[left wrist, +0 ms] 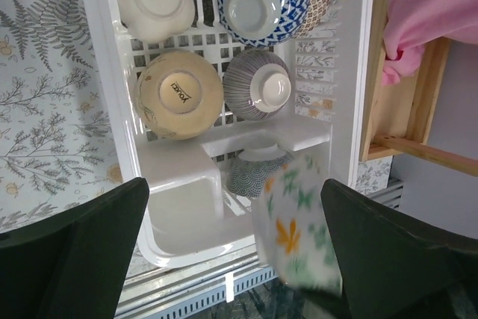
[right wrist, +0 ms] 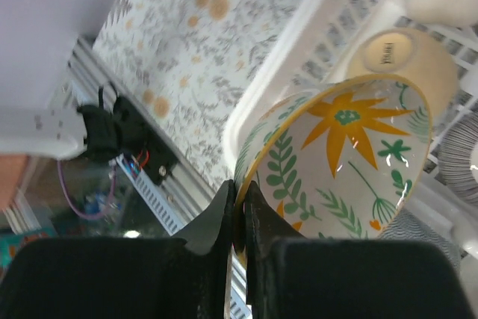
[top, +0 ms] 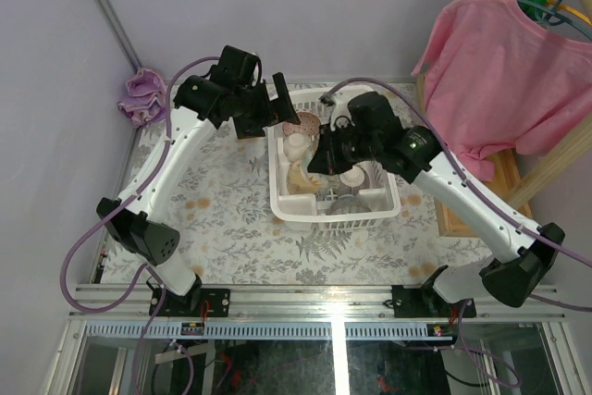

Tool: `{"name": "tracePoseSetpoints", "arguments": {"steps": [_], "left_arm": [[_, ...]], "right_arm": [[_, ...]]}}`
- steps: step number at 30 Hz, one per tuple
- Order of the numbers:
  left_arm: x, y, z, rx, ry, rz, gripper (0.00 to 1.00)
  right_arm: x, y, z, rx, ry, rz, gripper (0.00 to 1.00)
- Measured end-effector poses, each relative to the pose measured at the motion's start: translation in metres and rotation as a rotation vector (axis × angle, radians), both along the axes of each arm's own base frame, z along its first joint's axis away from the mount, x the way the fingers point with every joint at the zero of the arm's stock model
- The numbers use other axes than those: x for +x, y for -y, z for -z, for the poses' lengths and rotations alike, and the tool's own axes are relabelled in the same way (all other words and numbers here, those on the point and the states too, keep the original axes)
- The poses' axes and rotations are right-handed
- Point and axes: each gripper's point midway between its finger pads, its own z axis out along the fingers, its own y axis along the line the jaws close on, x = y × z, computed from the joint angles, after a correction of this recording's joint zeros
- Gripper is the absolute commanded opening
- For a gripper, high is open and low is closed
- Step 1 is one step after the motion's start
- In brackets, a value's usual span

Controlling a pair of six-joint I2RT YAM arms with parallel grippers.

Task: Load the bowls into the dish rack
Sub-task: Pick up the bowl from the center of the board.

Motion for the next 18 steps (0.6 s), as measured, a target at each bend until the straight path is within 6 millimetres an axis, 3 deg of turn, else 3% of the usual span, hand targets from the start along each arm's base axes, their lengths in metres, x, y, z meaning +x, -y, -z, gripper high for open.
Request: {"name": "tracePoseSetpoints", "arguments": {"steps": [6,12,18], "left_arm": [[0.009,0.009,-0.006,-0.048,0.038,0.007,1.00],[0.014,0.025,0.001,-0.072,0.062,0.032,1.00],[0.013,0.051,0.015,-0.087,0.085,0.087,0.95]], "right_arm": [[0.062,0.032,0.031,0.156,-0.129,0.175,0.00],[0.083,0.037,0.059,0.315,-0.249,0.232,0.00],[0.100,0.040,0.071,0.426,-0.308,0.274,0.00]]}}
